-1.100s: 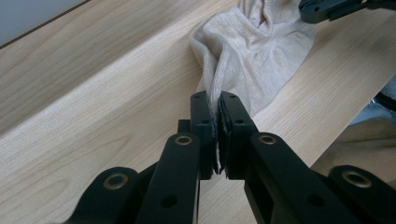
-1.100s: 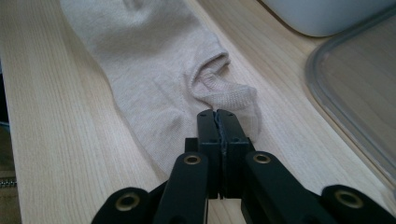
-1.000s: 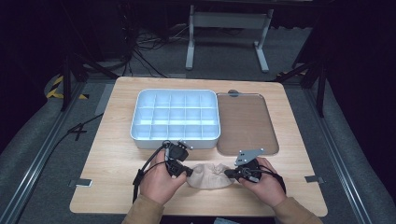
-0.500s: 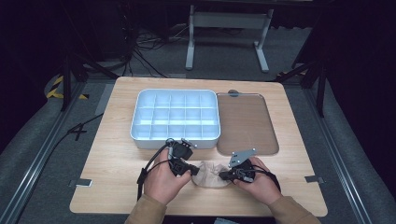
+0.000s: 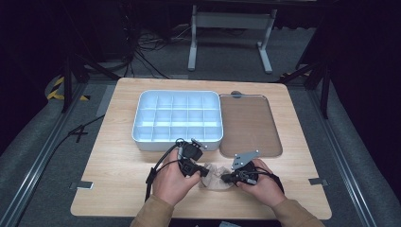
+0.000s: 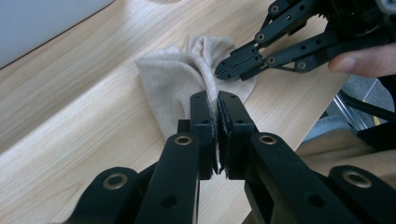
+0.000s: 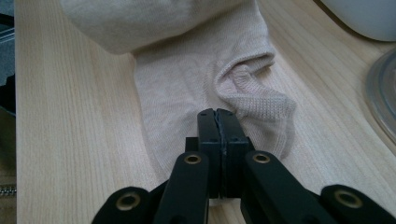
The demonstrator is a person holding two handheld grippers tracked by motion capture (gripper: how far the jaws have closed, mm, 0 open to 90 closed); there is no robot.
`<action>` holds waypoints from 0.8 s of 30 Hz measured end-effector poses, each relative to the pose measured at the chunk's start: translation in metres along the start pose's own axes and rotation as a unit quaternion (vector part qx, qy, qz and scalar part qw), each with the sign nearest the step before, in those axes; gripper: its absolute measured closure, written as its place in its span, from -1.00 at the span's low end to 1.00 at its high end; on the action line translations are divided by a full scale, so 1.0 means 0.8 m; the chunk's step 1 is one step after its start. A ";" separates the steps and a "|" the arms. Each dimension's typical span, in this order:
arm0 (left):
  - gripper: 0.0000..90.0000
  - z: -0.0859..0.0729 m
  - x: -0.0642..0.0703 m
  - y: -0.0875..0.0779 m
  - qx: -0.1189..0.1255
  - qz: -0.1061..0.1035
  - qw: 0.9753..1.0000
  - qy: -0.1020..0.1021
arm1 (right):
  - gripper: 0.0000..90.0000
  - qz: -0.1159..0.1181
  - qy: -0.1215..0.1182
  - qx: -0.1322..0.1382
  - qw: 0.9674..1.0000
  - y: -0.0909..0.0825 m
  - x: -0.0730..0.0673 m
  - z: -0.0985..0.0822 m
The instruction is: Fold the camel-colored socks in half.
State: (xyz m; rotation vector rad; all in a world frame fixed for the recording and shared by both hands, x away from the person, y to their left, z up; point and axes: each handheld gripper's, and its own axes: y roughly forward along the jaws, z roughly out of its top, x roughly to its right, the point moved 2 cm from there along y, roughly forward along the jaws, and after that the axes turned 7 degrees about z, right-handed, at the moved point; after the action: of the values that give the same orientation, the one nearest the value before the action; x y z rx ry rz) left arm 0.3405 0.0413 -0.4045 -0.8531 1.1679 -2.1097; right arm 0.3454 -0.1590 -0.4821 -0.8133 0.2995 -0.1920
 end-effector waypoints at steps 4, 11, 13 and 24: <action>0.90 0.006 0.005 0.004 -0.002 -0.002 1.000 0.005 | 1.00 -0.004 -0.002 0.006 1.000 0.000 -0.001 -0.002; 0.90 0.016 0.012 0.017 -0.013 -0.001 1.000 0.014 | 1.00 -0.006 0.000 0.017 1.000 0.000 -0.002 -0.005; 0.90 0.018 0.011 0.022 -0.017 0.001 1.000 0.016 | 1.00 -0.006 0.002 0.021 1.000 0.000 -0.002 -0.006; 0.90 0.028 0.018 0.038 -0.031 -0.003 0.999 0.027 | 1.00 -0.009 0.005 0.032 0.999 0.000 -0.003 -0.010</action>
State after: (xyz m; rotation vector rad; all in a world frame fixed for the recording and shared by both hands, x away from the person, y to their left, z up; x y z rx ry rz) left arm 0.3535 0.0057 -0.4181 -0.8327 1.2665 -2.1238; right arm 0.3407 -0.1637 -0.4865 -0.7518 0.2935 -0.2212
